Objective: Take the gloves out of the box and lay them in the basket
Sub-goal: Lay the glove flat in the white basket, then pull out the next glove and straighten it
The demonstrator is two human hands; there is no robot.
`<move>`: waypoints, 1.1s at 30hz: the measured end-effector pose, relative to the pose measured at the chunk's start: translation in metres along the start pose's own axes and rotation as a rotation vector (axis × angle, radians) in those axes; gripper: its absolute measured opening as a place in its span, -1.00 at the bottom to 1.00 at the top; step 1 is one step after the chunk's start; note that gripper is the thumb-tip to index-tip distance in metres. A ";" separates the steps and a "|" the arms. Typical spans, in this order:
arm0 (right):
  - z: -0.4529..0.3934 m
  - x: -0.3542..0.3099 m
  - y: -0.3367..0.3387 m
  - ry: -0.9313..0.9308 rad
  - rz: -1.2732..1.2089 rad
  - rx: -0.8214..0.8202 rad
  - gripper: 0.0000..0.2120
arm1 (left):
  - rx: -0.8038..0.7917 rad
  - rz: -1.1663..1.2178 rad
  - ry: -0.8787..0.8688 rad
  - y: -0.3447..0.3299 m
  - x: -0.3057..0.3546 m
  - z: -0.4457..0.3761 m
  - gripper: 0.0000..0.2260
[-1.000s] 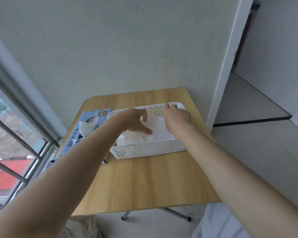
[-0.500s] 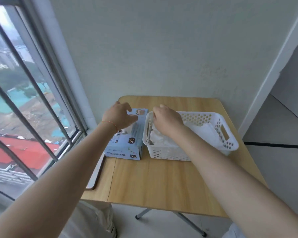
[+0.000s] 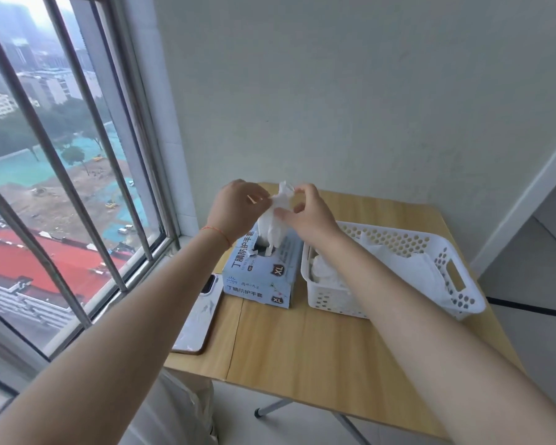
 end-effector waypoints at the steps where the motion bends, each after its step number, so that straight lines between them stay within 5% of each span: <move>1: -0.001 0.000 0.000 0.010 0.017 0.025 -0.57 | -0.006 0.030 -0.003 0.000 0.000 0.002 -0.97; 5: -0.005 0.002 -0.001 0.041 0.059 0.079 -0.89 | 0.004 0.103 0.033 -0.003 -0.005 0.006 -0.89; 10: -0.003 0.008 0.002 0.041 0.119 0.044 -0.70 | 0.022 0.143 0.143 0.000 -0.013 0.006 -0.88; 16: 0.001 0.002 0.004 0.079 0.135 -0.072 -0.70 | -0.330 0.260 0.160 -0.006 0.002 0.019 -0.79; 21: 0.005 -0.009 0.017 0.057 0.048 -0.213 -0.76 | -0.164 0.306 0.218 -0.004 -0.011 0.012 -0.93; 29: -0.006 -0.033 0.018 0.109 -0.103 -0.030 -0.81 | 0.023 0.490 0.126 0.020 0.024 0.001 -0.92; 33: -0.002 -0.046 0.022 0.140 -0.136 0.051 -0.67 | -0.034 0.472 0.142 0.031 0.039 -0.001 -0.77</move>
Point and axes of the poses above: each hand's wrist, its own z-axis away from the middle knuckle, its own y-axis out of the back of the hand, x = y × z, the point moved 1 cm from there along -z, towards the middle knuckle, and after that the axes turned 9 degrees about y, right-handed, at the moved point
